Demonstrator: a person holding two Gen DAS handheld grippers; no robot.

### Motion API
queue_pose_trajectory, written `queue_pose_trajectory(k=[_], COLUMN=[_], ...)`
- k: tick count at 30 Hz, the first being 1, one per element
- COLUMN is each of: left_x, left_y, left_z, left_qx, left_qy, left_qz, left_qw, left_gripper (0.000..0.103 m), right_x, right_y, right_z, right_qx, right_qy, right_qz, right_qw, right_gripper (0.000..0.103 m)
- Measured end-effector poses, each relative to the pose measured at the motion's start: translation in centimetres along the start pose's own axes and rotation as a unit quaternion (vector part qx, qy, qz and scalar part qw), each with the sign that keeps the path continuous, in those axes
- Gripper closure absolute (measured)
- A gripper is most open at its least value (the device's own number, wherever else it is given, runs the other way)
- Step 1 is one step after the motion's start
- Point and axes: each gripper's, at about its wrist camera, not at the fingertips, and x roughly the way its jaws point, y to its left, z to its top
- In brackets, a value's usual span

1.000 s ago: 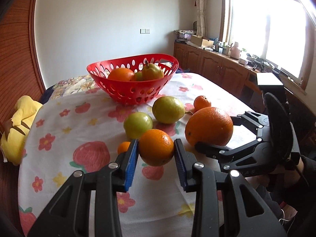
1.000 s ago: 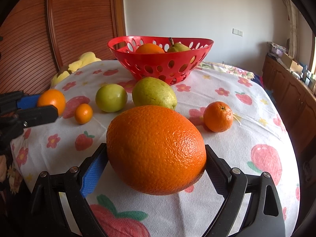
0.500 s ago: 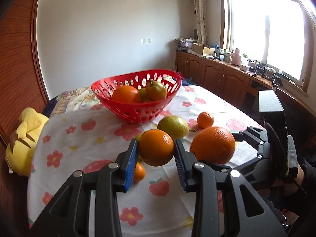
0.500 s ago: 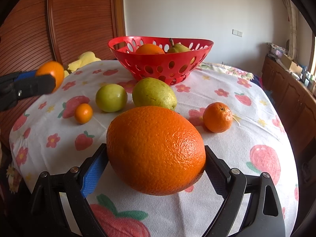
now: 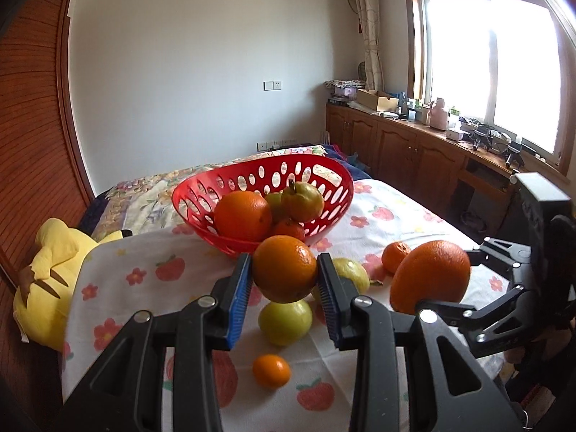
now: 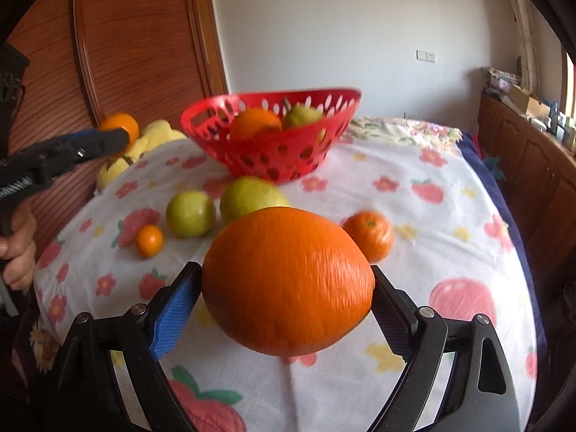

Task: Organize fruits
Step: 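Lift the big orange and mandarin and carry both over the red basket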

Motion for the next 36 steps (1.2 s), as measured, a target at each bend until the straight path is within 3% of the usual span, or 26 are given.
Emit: queue_pose_trajectory(k=[26,36], left_x=[8.0,9.6], left_y=[3.4,4.4], left_z=[4.1,5.0], left_qx=[-0.033,-0.035], left_qy=[0.033,0.037], left_qz=[-0.021,-0.011], left_qw=[0.9987,0.9986], left_gripper=[0.068,0.068], right_x=[1.9,5.0], right_y=[-0.8,0.0], right_z=[10.7,13.1], right_qx=[-0.044,-0.064], right_qy=[-0.046,-0.033], right_qz=[0.037,0.048], right_qw=[0.997,0.996], right_gripper=[0.012,0.012])
